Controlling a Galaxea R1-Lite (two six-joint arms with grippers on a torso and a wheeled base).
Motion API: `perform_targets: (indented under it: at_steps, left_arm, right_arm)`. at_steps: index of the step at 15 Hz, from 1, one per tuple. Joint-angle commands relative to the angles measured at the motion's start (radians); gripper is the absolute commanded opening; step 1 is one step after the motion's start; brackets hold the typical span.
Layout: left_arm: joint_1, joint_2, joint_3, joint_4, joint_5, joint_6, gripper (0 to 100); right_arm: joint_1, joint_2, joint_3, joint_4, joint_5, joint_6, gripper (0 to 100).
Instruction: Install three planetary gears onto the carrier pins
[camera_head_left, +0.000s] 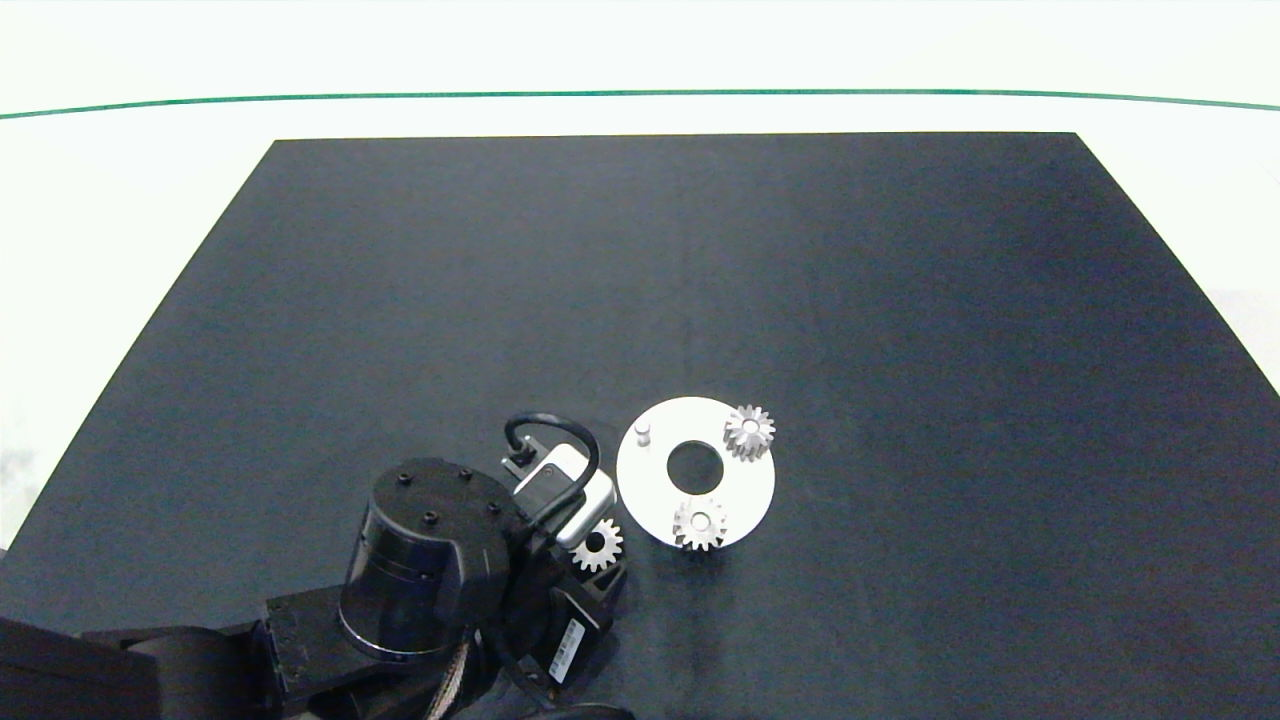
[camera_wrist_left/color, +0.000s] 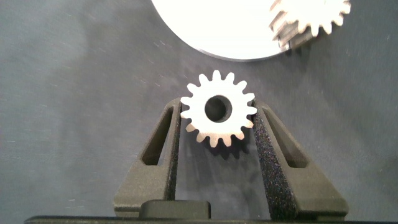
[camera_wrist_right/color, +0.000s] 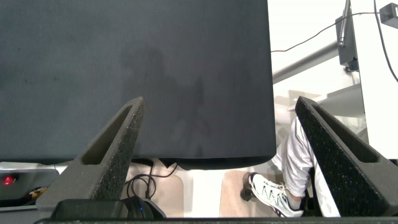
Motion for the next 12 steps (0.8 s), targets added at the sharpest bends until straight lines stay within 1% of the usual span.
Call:
perform_targets:
  at_steps: [1, 2, 4, 6, 8, 10, 12]
  left_arm:
    - [0.001, -0.044, -0.033, 0.033, 0.002, 0.004, 7]
    - [-0.001, -0.050, -0.039, 0.047, 0.002, 0.010, 7]
    - [0.005, -0.061, -0.083, 0.061, 0.005, 0.024, 7]
    - [0.017, -0.070, -0.168, 0.144, 0.005, 0.059, 7]
    - [0.017, -0.063, -0.267, 0.225, 0.009, 0.067, 7]
    - [0.017, -0.043, -0.352, 0.274, 0.009, 0.068, 7]
    - [0.017, -0.009, -0.390, 0.283, 0.025, 0.088, 7]
  right_arm:
    - [0.001, -0.006, 0.000, 0.004, -0.002, -0.002, 100]
    - [0.001, -0.006, 0.000, 0.004, -0.002, -0.002, 100]
    - [0.001, -0.008, -0.002, 0.004, -0.002, -0.002, 100]
    - [0.001, -0.008, -0.003, 0.004, -0.002, -0.002, 100]
    - [0.001, -0.008, -0.005, 0.004, -0.002, -0.002, 100]
    - [0.001, -0.008, -0.005, 0.004, -0.004, -0.002, 100]
    - [0.001, -0.008, -0.005, 0.004, -0.004, -0.002, 100]
